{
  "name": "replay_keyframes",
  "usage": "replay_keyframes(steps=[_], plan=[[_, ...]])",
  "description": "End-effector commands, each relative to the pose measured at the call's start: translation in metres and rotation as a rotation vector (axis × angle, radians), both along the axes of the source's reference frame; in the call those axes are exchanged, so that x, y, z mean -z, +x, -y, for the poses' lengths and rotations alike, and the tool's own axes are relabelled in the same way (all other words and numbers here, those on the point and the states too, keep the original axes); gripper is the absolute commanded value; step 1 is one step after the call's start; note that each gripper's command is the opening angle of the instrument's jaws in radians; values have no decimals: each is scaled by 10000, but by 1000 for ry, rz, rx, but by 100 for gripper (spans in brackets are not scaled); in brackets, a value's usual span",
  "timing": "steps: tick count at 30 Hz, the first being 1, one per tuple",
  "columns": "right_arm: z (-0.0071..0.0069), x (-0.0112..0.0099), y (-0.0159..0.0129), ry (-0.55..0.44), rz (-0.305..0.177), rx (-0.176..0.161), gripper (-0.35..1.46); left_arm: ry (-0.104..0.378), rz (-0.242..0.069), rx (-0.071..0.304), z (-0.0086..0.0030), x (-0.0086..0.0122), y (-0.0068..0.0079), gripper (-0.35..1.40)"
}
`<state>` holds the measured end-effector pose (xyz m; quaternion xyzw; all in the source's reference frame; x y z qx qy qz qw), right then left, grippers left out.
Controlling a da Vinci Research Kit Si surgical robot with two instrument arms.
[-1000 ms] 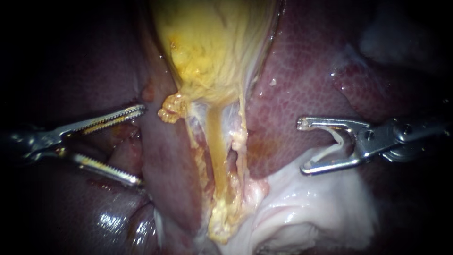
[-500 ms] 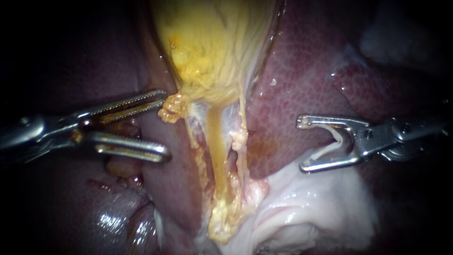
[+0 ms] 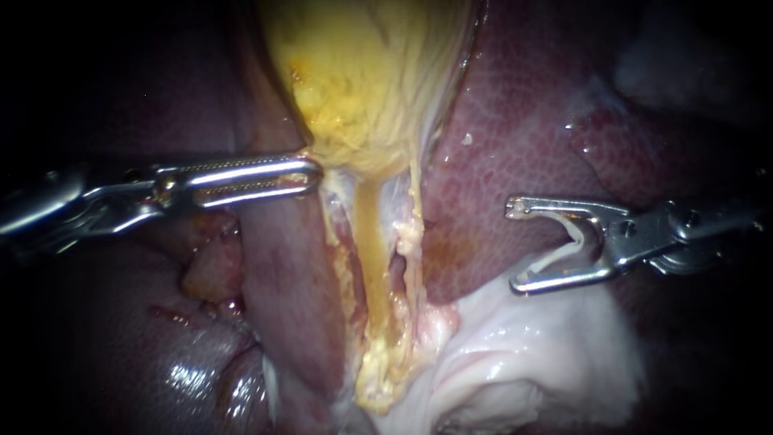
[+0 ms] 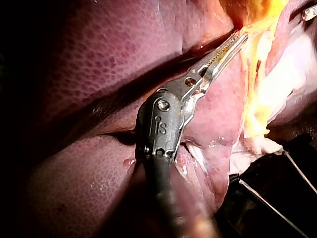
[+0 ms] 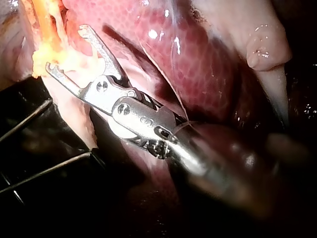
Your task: Grabbing gallbladder
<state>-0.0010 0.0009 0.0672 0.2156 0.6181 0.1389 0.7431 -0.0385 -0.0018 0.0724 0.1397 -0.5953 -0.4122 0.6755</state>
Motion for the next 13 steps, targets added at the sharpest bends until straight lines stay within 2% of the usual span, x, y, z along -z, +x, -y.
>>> replay_keyframes(steps=[1, 3, 9, 10, 11, 12, 13], plan=[[0, 0, 0, 0, 0, 0, 60, 9, -4, 1, 1, 1, -1, -35], [0, 0, 0, 0, 0, 0, 60, 14, -5, 7, 2, 2, -1, -35], [0, 0, 1, 6, 2, -1, 60, 22, 9, -7, 4, 10, -8, -35], [0, 0, 1, 6, 2, -1, 60, 12, 3, -12, 4, 11, -9, -30], [0, 0, 1, 6, 2, -1, 60, 0, 4, -11, 4, 12, -10, 0], [0, 0, 1, 6, 2, -1, 60, -35, 3, -20, 4, 13, -10, 37], [0, 0, 1, 6, 2, -1, 60, -64, 6, -34, 4, 13, -9, 56]])
